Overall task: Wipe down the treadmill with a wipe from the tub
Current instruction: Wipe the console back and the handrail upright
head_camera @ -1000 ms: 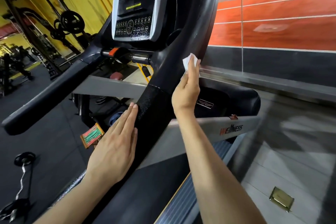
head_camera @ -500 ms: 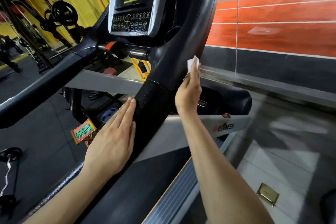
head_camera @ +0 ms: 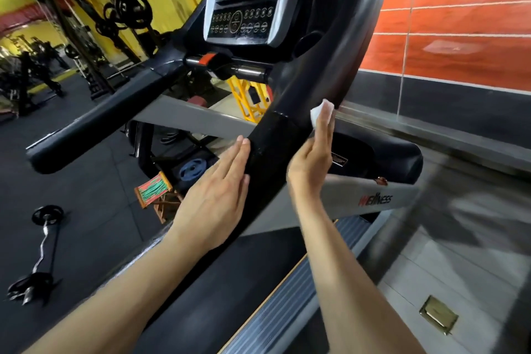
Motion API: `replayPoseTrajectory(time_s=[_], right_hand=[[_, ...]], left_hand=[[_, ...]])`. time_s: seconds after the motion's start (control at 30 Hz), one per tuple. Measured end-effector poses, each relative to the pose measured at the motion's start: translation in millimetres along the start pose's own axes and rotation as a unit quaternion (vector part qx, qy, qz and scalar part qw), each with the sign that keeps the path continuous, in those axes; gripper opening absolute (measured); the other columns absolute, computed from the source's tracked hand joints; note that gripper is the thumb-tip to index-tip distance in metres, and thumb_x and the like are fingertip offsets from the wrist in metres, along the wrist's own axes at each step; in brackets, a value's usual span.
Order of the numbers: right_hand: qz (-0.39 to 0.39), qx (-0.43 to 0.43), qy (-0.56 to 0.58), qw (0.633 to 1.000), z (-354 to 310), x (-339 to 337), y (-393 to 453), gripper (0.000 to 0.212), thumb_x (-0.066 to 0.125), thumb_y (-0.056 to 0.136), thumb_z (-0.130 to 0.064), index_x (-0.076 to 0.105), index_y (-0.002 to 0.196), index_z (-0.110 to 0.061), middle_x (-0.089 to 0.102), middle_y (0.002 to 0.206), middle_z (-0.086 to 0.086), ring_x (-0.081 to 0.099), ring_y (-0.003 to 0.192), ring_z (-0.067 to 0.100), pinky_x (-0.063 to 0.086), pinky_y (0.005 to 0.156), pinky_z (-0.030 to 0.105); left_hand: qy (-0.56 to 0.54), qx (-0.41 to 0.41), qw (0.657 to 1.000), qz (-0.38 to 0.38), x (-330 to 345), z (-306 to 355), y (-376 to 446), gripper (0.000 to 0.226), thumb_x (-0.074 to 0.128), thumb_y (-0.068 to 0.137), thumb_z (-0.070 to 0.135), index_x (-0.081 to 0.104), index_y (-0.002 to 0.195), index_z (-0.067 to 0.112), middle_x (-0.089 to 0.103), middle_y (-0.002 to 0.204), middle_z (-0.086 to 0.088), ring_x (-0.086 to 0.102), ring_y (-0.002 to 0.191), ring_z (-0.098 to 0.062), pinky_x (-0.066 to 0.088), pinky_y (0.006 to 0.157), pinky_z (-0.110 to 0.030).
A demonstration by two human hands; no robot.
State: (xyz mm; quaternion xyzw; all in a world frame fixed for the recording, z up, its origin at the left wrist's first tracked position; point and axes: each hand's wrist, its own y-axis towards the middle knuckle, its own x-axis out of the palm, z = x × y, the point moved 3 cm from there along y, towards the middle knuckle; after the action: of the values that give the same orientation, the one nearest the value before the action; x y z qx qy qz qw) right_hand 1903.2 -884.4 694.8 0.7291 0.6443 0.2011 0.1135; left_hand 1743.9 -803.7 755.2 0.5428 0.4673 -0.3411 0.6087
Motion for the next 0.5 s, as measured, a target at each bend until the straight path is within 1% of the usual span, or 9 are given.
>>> replayPoseTrajectory(time_s=[0.03, 0.1, 0.17, 0.23, 0.3, 0.37, 0.43, 0.5], right_hand=[[-0.020, -0.023, 0.001, 1.000, -6.5, -0.6, -23.0, 0.059, 0.028, 0.099, 0.015, 0.030, 0.156, -0.002, 0.027, 0.164, 0.014, 0.020, 0.154, 0.024, 0.022, 0.125, 0.036], [-0.065, -0.064, 0.006, 0.996, -19.2, -3.2, -80.9, 0.059, 0.035, 0.100, 0.018, 0.030, 0.155, -0.001, 0.023, 0.165, 0.014, 0.015, 0.156, 0.025, 0.024, 0.124, 0.046], [-0.107, -0.084, -0.020, 0.991, -31.6, -5.8, -134.4, 0.059, 0.042, 0.099, 0.016, 0.033, 0.154, -0.002, 0.023, 0.165, 0.015, 0.016, 0.155, 0.028, 0.028, 0.122, 0.049], [-0.146, -0.132, -0.063, 0.978, -39.3, -6.9, -166.7, 0.056, 0.048, 0.098, 0.013, 0.040, 0.151, -0.002, 0.028, 0.163, 0.018, 0.022, 0.153, 0.031, 0.032, 0.120, 0.051], [-0.166, -0.216, -0.094, 0.958, -41.1, -8.9, -166.1, 0.049, 0.052, 0.098, 0.010, 0.049, 0.145, -0.001, 0.035, 0.159, 0.019, 0.030, 0.150, 0.032, 0.035, 0.117, 0.054], [-0.153, -0.274, -0.123, 0.941, -43.5, -8.3, -145.7, 0.042, 0.048, 0.099, 0.006, 0.056, 0.140, -0.002, 0.042, 0.154, 0.015, 0.033, 0.148, 0.030, 0.036, 0.115, 0.057], [-0.147, -0.262, -0.146, 0.943, -52.6, -1.4, -123.5, 0.042, 0.043, 0.097, 0.007, 0.061, 0.135, -0.001, 0.049, 0.149, 0.016, 0.038, 0.145, 0.031, 0.033, 0.116, 0.056], [-0.167, -0.246, -0.175, 0.939, -73.2, 11.7, -127.7, 0.041, 0.042, 0.093, 0.007, 0.066, 0.124, -0.002, 0.057, 0.138, 0.017, 0.046, 0.137, 0.034, 0.035, 0.114, 0.054]], left_hand=[[0.010, 0.006, 1.000, -0.002, -0.8, -1.6, -3.8, 0.057, 0.030, 0.110, 0.030, 0.018, 0.162, 0.011, 0.018, 0.169, -0.002, 0.019, 0.155, -0.011, 0.018, 0.125, -0.024], [0.036, 0.014, 0.999, -0.003, -2.6, -7.6, -19.2, 0.059, 0.033, 0.108, 0.029, 0.019, 0.161, 0.006, 0.020, 0.168, -0.008, 0.022, 0.154, -0.016, 0.023, 0.125, -0.030], [0.056, 0.007, 0.998, 0.000, -7.2, -16.6, -45.2, 0.062, 0.039, 0.106, 0.029, 0.023, 0.159, 0.003, 0.025, 0.166, -0.011, 0.030, 0.152, -0.020, 0.030, 0.122, -0.032], [0.077, -0.011, 0.997, 0.009, -14.6, -28.7, -79.6, 0.062, 0.044, 0.104, 0.030, 0.030, 0.157, 0.003, 0.033, 0.163, -0.011, 0.039, 0.147, -0.021, 0.037, 0.118, -0.034], [0.100, -0.029, 0.994, 0.018, -24.3, -43.7, -117.7, 0.062, 0.046, 0.102, 0.033, 0.036, 0.155, 0.004, 0.041, 0.159, -0.009, 0.047, 0.142, -0.022, 0.041, 0.114, -0.034], [0.114, -0.054, 0.992, 0.022, -37.0, -61.7, -157.8, 0.062, 0.046, 0.101, 0.038, 0.041, 0.154, 0.005, 0.048, 0.155, -0.008, 0.054, 0.136, -0.022, 0.043, 0.110, -0.033], [0.119, -0.083, 0.989, 0.016, -50.9, -81.2, -198.6, 0.062, 0.044, 0.101, 0.044, 0.045, 0.152, 0.008, 0.056, 0.147, -0.007, 0.060, 0.128, -0.024, 0.049, 0.103, -0.035], [0.114, -0.115, 0.987, 0.005, -62.9, -101.5, -236.7, 0.063, 0.041, 0.101, 0.051, 0.048, 0.149, 0.011, 0.062, 0.140, -0.005, 0.064, 0.119, -0.025, 0.054, 0.095, -0.038]])
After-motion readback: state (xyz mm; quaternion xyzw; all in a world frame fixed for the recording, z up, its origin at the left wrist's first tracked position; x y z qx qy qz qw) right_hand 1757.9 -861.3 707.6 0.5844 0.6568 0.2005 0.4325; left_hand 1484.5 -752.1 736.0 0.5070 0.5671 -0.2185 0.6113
